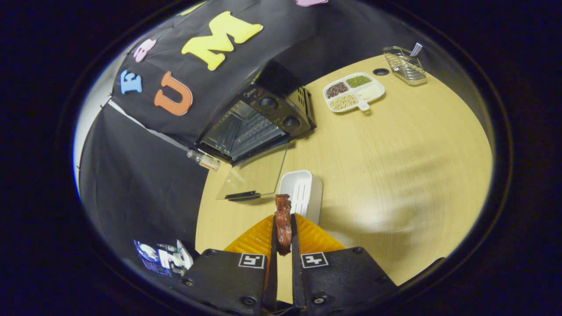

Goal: Open the toaster oven, put the food inside, and close the toaster oven door.

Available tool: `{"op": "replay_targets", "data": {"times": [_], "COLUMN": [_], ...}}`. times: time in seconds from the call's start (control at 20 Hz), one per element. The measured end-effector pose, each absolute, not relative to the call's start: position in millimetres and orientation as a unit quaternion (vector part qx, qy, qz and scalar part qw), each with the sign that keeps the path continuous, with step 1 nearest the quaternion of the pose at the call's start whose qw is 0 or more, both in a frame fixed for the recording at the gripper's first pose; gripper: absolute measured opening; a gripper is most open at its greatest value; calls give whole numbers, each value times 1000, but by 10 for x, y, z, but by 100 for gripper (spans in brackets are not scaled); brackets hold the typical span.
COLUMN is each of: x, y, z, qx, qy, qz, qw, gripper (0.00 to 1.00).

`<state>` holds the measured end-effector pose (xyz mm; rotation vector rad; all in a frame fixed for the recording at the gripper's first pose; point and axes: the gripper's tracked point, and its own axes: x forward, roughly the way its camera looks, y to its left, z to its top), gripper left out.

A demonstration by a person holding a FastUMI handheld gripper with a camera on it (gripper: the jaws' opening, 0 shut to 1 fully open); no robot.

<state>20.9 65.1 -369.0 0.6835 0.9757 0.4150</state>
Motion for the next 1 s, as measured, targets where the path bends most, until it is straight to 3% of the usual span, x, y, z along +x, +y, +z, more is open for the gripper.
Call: {"op": "replay_targets", "data": {"times": [0.6, 1.0], "x": [1006, 1770], "y": [1733, 2492], "z": [-3428, -3674], "qx": [438, 575], "qy": [349, 259], "qz": [166, 40], "qw": [811, 775], "gripper": [17, 16]}}
